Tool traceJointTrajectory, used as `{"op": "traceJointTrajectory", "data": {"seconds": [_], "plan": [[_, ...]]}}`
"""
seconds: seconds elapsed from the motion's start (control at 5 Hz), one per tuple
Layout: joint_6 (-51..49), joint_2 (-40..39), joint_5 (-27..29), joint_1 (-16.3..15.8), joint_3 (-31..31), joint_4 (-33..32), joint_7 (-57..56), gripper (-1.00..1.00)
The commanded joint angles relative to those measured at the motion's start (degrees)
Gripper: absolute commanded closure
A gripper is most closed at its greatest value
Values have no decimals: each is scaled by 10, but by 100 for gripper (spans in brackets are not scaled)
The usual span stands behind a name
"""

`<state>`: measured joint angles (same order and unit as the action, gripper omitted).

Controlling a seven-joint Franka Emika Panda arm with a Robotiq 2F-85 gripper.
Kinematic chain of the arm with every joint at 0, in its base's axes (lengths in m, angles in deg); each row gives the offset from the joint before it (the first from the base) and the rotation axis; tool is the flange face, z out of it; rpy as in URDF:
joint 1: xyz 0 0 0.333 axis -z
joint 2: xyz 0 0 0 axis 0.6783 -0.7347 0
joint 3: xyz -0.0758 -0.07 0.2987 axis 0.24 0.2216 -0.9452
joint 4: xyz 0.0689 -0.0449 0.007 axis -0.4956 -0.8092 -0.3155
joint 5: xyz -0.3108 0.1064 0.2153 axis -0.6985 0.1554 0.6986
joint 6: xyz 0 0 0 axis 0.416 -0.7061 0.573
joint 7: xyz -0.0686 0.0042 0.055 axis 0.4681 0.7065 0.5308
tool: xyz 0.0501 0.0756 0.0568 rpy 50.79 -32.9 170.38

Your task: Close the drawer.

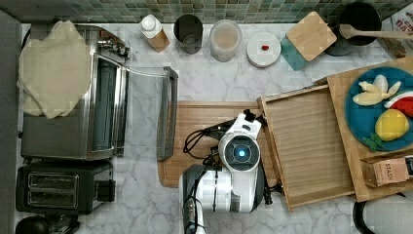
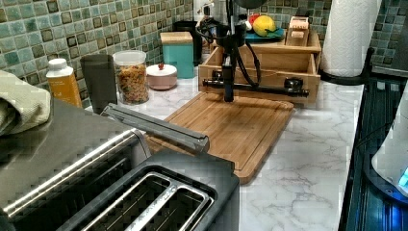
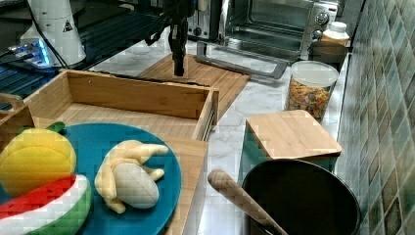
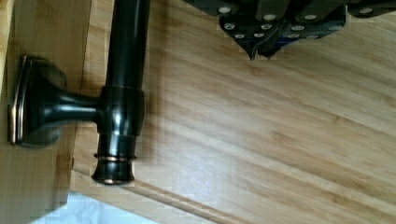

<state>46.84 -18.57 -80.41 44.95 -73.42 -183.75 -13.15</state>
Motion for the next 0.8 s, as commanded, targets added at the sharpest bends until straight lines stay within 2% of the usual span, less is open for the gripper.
{"op": "traceJointTrajectory", "data": {"seconds": [0.2, 0.4, 0.8], "plan": [[-42, -7, -60, 46, 46, 56, -18, 100], [-36, -20, -61, 52, 73, 72, -57, 100], [-51, -64, -29, 111, 93, 143, -183, 100]]}}
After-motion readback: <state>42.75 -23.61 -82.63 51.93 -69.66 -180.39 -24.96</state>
